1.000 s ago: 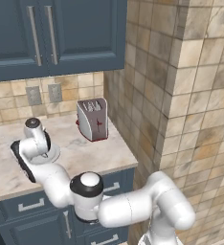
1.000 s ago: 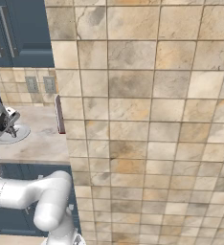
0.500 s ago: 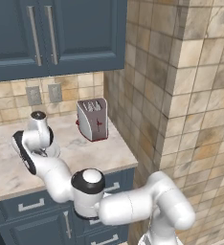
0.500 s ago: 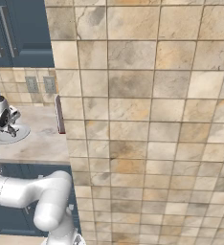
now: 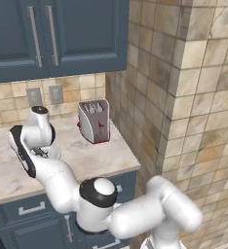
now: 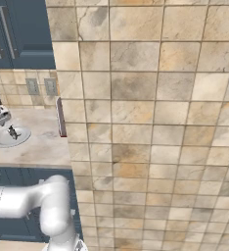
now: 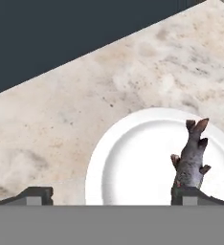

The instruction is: Take the fish from the oven and place it on the plate on the counter.

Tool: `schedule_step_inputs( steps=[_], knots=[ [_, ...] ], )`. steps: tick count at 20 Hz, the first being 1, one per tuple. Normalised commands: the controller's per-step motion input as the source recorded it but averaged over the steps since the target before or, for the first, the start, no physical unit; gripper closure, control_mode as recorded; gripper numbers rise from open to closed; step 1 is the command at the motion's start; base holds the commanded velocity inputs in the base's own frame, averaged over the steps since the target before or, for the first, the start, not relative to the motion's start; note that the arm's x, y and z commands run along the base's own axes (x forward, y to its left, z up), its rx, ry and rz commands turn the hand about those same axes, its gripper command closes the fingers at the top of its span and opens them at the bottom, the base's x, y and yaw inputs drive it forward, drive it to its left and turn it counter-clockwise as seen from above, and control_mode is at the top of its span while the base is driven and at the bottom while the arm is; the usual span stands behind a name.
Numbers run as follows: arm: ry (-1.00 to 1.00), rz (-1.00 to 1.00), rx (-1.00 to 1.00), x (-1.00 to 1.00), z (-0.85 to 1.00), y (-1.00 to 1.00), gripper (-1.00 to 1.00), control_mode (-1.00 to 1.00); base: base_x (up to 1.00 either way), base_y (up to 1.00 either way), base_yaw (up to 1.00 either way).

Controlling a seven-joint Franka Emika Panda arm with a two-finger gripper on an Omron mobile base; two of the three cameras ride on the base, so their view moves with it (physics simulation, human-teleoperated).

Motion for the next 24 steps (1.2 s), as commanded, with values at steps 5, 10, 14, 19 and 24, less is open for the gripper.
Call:
schedule_step_inputs(
  steps=[5,10,14,19,24],
  knots=[
    [0.0,-0.02,0.06,-1.0,0.51,-0.06,-1.0,-1.0,0.0,0.0,0.0],
    [0.0,-0.04,0.04,-1.0,0.59,-0.38,-1.0,-1.0,0.0,0.0,0.0],
    [0.0,-0.07,0.0,-1.0,0.46,-0.56,-1.0,-1.0,0.0,0.0,0.0],
    [0.0,-0.11,0.0,-1.0,0.12,-0.78,-1.0,-1.0,0.0,0.0,0.0],
    [0.0,-0.13,0.0,-1.0,-0.01,-0.97,-1.0,-1.0,0.0,0.0,0.0]
  ],
)
